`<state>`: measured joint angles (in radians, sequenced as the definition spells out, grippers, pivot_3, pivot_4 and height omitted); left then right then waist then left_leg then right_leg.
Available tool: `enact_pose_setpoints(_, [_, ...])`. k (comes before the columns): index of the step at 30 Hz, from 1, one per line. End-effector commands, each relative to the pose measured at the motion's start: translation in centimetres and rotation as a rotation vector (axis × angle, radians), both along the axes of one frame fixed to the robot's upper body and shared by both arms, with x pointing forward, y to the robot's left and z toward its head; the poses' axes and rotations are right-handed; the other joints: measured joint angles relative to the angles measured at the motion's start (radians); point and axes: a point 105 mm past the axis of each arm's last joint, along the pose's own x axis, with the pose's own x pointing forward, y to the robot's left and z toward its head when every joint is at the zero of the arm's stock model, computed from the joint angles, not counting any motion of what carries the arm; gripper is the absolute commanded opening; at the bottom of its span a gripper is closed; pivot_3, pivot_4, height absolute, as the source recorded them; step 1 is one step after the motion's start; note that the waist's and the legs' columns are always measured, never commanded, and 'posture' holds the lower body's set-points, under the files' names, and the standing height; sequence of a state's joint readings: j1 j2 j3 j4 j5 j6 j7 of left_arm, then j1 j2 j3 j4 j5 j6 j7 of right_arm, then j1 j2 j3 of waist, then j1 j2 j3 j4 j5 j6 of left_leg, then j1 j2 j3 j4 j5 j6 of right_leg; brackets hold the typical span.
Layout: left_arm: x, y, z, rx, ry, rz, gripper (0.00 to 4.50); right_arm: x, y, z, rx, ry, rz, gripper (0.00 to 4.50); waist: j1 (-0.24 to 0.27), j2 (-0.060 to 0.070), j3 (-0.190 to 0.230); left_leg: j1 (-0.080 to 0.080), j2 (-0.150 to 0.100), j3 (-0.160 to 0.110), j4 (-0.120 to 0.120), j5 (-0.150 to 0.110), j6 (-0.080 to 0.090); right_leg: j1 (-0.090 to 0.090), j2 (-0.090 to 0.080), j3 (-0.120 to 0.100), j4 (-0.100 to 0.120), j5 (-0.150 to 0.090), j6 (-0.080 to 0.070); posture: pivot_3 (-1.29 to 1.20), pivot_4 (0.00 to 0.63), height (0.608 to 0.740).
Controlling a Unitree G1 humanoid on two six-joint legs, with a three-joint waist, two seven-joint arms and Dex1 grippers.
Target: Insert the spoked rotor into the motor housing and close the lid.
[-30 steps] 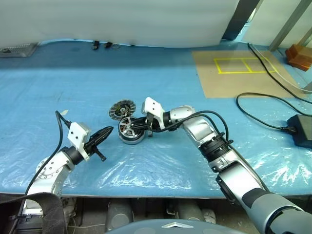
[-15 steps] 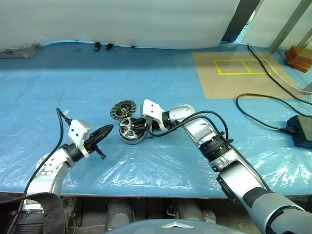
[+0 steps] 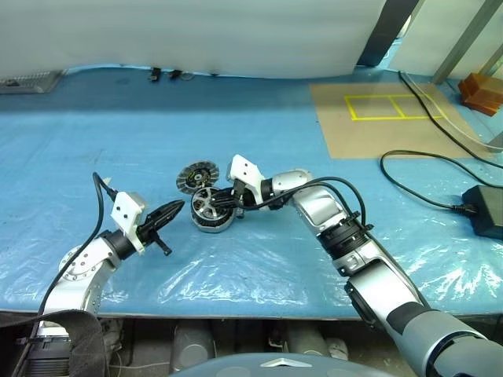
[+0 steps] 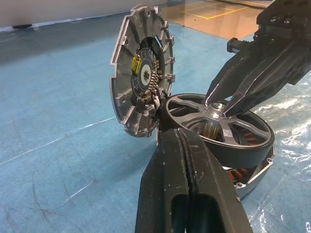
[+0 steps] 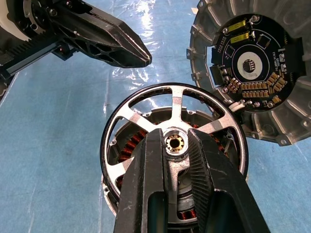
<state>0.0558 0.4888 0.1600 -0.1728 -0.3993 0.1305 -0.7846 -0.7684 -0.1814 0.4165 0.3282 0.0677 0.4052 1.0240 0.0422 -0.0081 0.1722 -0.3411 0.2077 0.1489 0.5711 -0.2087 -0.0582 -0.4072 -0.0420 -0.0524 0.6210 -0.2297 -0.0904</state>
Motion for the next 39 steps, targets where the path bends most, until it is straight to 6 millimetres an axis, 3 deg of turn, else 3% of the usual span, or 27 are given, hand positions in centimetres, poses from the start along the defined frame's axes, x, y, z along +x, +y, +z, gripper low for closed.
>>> enact_pose_setpoints(1, [-0.4,-0.3,1.0,0.003,-0.027,-0.032,0.0,-0.1,0.0,0.2,-0.008,-0.009,0.0,0.27,0.0,0.0,0.0,0.0,0.0,0.0,0.0,0.0,0.0,0.0,0.0,0.0,0.0,0.0,0.0,0.0,0.15,0.74])
enact_pose_setpoints(18, [-1.4,0.1,-2.5,0.088,0.012,-0.01,0.0,0.2,0.0,1.0,0.011,-0.021,-0.013,0.27,0.0,0.0,0.0,-0.002,0.0,0.0,-0.001,0.0,0.0,-0.002,0.0,0.0,-0.002,0.0,0.0,0.0,0.15,0.74])
enact_pose_setpoints(24, [-1.4,-0.3,-2.2,0.076,0.009,-0.014,0.0,-0.1,-0.3,-0.4,-0.058,-0.054,0.01,0.27,0.001,0.0,0.0,-0.002,0.0,0.0,-0.001,0.0,0.0,-0.002,0.0,0.0,-0.002,0.0,0.0,0.0,0.15,0.74])
enact_pose_setpoints(28, [-1.2,-0.2,-1.3,0.048,-0.006,-0.005,0.0,-0.2,-0.8,-2.5,-0.161,-0.058,0.013,0.27,0.001,0.0,0.0,-0.002,0.0,0.0,-0.001,0.0,0.0,-0.002,0.0,0.0,-0.002,0.0,0.0,0.0,0.15,0.74])
enact_pose_setpoints(32, [-0.9,0.0,-0.6,0.044,-0.017,0.002,0.0,-0.7,-0.2,-2.4,-0.081,0.035,0.002,0.27,0.001,0.0,0.0,-0.001,0.0,0.0,-0.001,0.0,0.0,-0.001,0.0,0.0,-0.002,0.0,0.0,0.0,0.15,0.74])
enact_pose_setpoints(39, [-0.6,0.2,-0.3,0.045,-0.017,-0.001,0.0,-0.2,0.1,0.8,0.098,0.069,-0.03,2.75,0.0,0.0,0.0,-0.002,0.001,0.0,-0.002,0.0,0.0,-0.002,0.0,0.0,-0.002,0.0,0.0,0.0,0.15,0.74])
